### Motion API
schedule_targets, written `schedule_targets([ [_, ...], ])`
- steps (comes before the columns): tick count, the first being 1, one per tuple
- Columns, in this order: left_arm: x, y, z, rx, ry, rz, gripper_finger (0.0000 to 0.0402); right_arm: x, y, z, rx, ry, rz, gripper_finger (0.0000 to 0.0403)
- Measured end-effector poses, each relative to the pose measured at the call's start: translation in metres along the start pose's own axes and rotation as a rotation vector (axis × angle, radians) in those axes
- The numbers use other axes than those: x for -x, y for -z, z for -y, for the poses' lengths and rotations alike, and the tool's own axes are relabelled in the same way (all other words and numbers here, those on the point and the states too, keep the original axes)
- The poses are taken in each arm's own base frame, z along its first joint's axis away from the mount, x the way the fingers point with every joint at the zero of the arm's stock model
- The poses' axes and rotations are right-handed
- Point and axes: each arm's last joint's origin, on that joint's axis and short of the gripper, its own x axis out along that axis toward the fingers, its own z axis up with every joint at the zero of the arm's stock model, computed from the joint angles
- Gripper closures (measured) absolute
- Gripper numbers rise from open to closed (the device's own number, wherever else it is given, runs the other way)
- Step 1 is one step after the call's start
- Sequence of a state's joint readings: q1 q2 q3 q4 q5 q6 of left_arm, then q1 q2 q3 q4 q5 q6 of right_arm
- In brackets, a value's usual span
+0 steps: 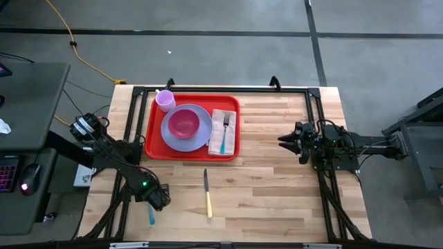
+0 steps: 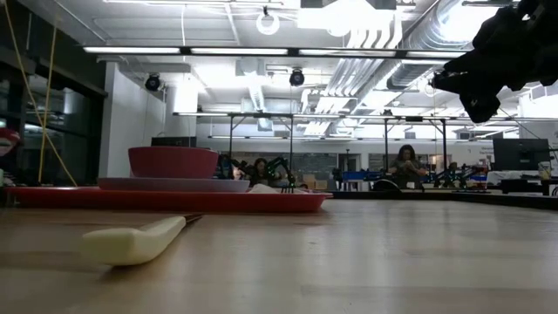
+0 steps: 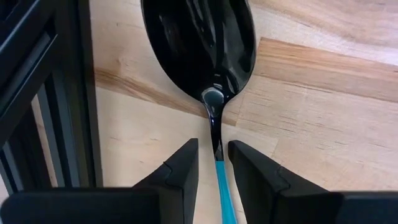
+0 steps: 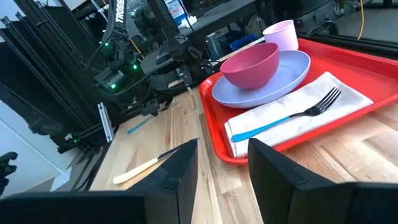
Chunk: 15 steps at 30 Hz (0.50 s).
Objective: Set up tray
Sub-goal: Put the blue spoon on top of the brown napkin on the right side of the violet plate on the red tray
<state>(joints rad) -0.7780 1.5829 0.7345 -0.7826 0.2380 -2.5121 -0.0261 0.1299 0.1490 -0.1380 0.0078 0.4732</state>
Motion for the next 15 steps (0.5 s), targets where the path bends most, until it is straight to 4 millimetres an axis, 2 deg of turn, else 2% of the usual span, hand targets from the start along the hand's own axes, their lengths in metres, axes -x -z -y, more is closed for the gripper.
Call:
schedule_targets([
  [15,-0.0001,-0.0003,-0.0004,0.023,-0.005,0.003,0.0268,0.0000,0.0000,0.0000,0.003,0.000,0.000,0.0285],
])
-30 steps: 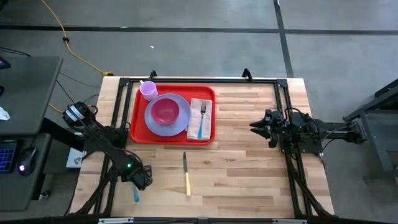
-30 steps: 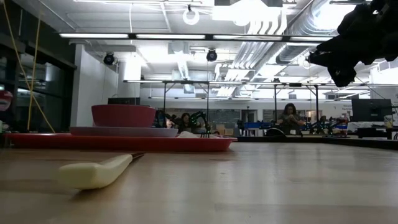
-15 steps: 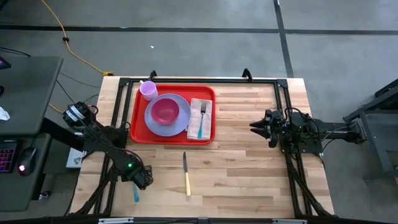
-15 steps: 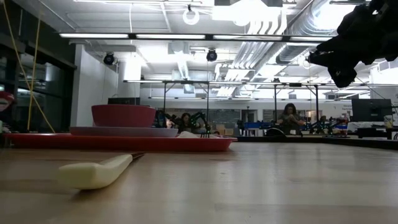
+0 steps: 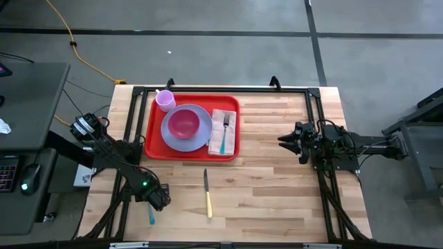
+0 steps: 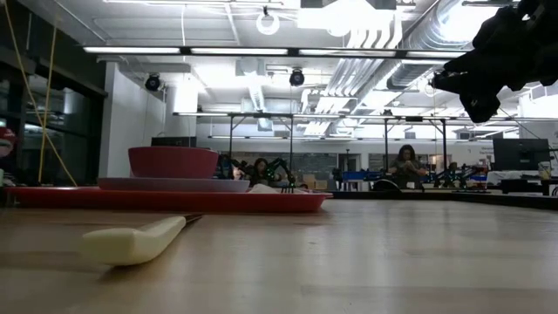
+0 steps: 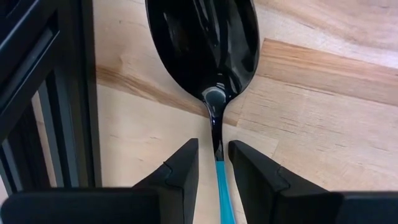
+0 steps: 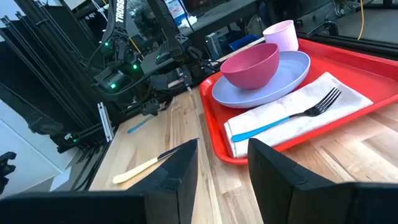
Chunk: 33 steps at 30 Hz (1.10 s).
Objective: Set up tray
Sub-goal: Put the blue spoon on top of the brown napkin on the right side of the violet plate on the red tray
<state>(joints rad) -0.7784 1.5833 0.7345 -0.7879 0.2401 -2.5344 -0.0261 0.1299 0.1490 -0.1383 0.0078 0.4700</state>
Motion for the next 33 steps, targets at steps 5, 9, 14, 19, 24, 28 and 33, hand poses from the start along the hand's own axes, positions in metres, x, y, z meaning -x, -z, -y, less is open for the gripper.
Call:
schedule_targets([
  [5,0.0000,0.0000,0.0000,0.001,-0.001,0.000,0.0268,0.0000,0.0000,0.0000,0.030,0.000,0.000,0.0284],
  [9,0.0000,0.0001,-0.0001,0.000,-0.001,-0.001,0.0268,0.0001,0.0015,0.0007,0.043,0.007,-0.015,0.0285],
  [14,-0.0001,0.0000,-0.0001,-0.059,-0.001,0.000,0.0268,0.0003,0.0069,0.0035,0.052,0.035,-0.072,0.0284],
  [19,-0.0001,0.0000,-0.0001,-0.064,-0.001,0.000,0.0268,0.0003,0.0071,0.0037,0.055,0.037,-0.074,0.0284],
  [24,-0.0001,0.0001,-0.0002,-0.067,-0.002,0.000,0.0268,0.0004,0.0070,0.0037,0.060,0.037,-0.073,0.0285],
  [28,-0.0001,0.0001,-0.0002,-0.067,-0.002,-0.001,0.0268,0.0003,0.0070,0.0037,0.060,0.038,-0.073,0.0284],
  [33,-0.0001,0.0003,-0.0003,-0.069,-0.009,-0.006,0.0268,0.0003,0.0070,0.0037,0.060,0.039,-0.073,0.0285],
])
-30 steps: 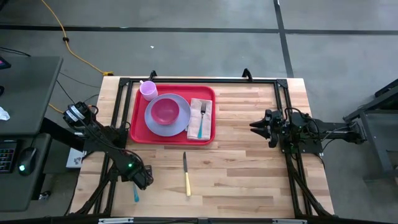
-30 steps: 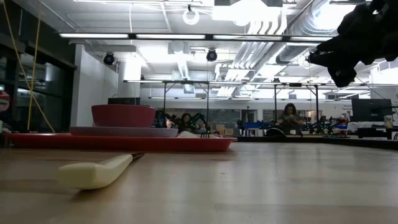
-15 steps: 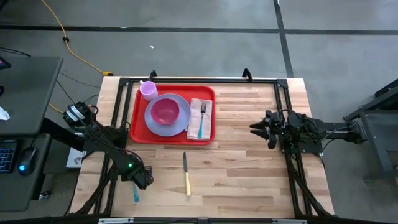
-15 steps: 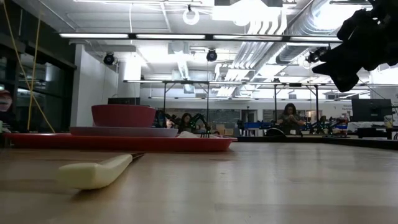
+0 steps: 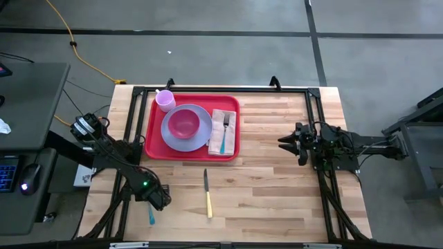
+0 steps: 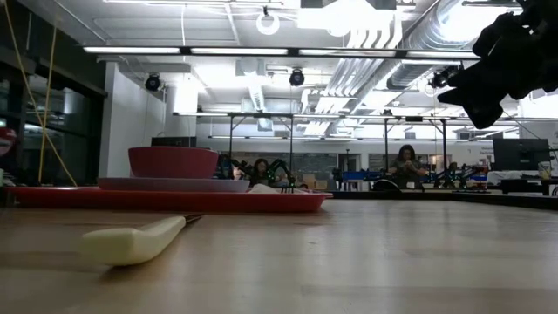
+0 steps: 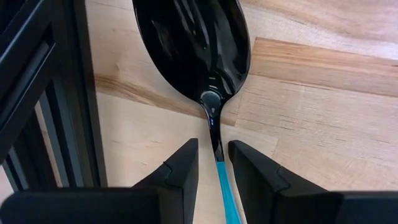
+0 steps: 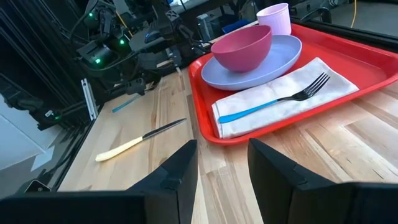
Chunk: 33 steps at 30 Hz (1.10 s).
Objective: Set up tray
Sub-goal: Put the blue spoon on top of the brown napkin on the right side of the violet plate on the red tray
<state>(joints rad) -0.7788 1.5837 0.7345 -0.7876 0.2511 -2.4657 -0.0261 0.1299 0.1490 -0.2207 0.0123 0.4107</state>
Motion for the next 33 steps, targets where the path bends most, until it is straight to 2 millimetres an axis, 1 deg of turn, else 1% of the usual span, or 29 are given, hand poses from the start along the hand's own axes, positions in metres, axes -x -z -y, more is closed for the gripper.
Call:
schedule_targets([
  [8,-0.0002,0.0002,-0.0002,0.028,-0.010,-0.008,0.0268,0.0000,-0.0001,0.0003,-0.003,0.008,0.004,0.0285],
  [26,-0.0004,0.0011,0.0021,0.052,0.051,0.010,0.0269,0.0000,-0.0002,0.0003,-0.004,0.010,0.005,0.0285],
  [29,-0.0006,0.0015,0.0029,0.050,0.064,0.007,0.0279,0.0000,-0.0002,0.0003,-0.004,0.010,0.005,0.0284],
  [33,-0.0007,0.0019,0.0042,0.052,0.091,0.010,0.0316,0.0000,-0.0002,0.0003,-0.004,0.010,0.005,0.0285],
])
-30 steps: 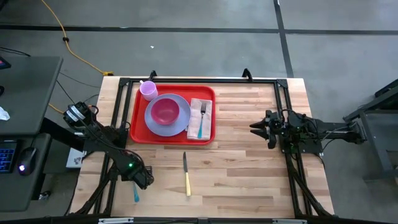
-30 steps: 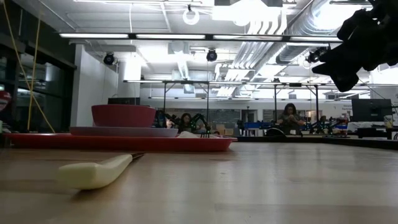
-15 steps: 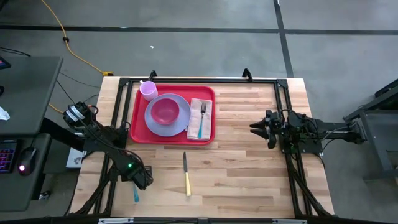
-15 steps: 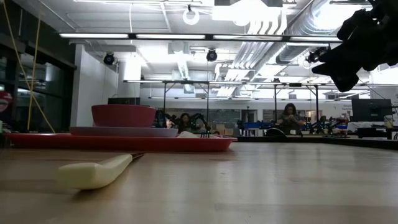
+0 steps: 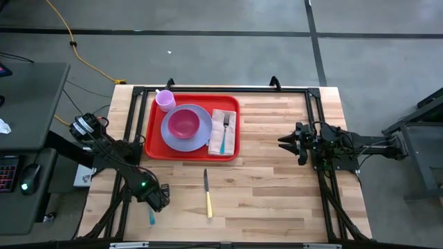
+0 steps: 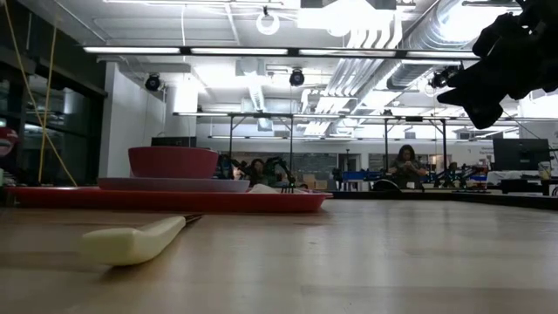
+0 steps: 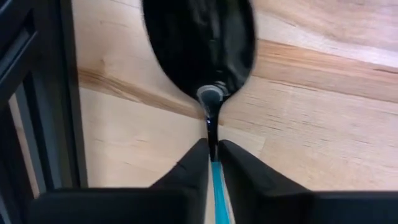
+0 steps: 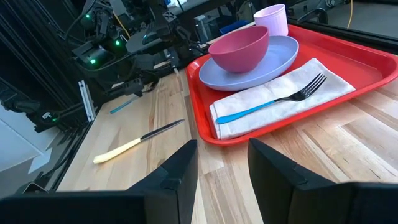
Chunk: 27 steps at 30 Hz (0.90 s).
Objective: Set up tray
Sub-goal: Put the blue spoon on top of the brown napkin on the right side of the violet plate on the red tray
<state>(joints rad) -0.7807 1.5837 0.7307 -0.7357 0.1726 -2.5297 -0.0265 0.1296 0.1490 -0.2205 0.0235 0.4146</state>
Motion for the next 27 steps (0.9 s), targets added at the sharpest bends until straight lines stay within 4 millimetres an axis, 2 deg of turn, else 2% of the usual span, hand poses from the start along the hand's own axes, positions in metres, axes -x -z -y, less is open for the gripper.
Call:
schedule_targets([
  [7,0.0005,0.0003,0.0006,0.009,0.000,-0.004,0.0384,0.0000,0.0000,0.0000,-0.006,0.000,0.000,0.0284],
  [10,0.0005,0.0004,0.0006,0.008,0.001,-0.005,0.0384,0.0000,0.0000,0.0000,-0.006,0.000,0.000,0.0285],
  [16,0.0034,0.0026,0.0017,0.008,0.004,-0.004,0.0359,0.0000,0.0000,0.0000,-0.007,0.000,0.000,0.0285],
  [23,0.0057,0.0044,0.0034,0.007,0.032,0.005,0.0390,0.0000,0.0000,0.0000,-0.007,-0.001,0.000,0.0284],
  [27,0.0066,0.0054,0.0043,0.006,0.043,0.004,0.0391,0.0000,0.0000,0.0000,-0.007,-0.001,0.000,0.0285],
])
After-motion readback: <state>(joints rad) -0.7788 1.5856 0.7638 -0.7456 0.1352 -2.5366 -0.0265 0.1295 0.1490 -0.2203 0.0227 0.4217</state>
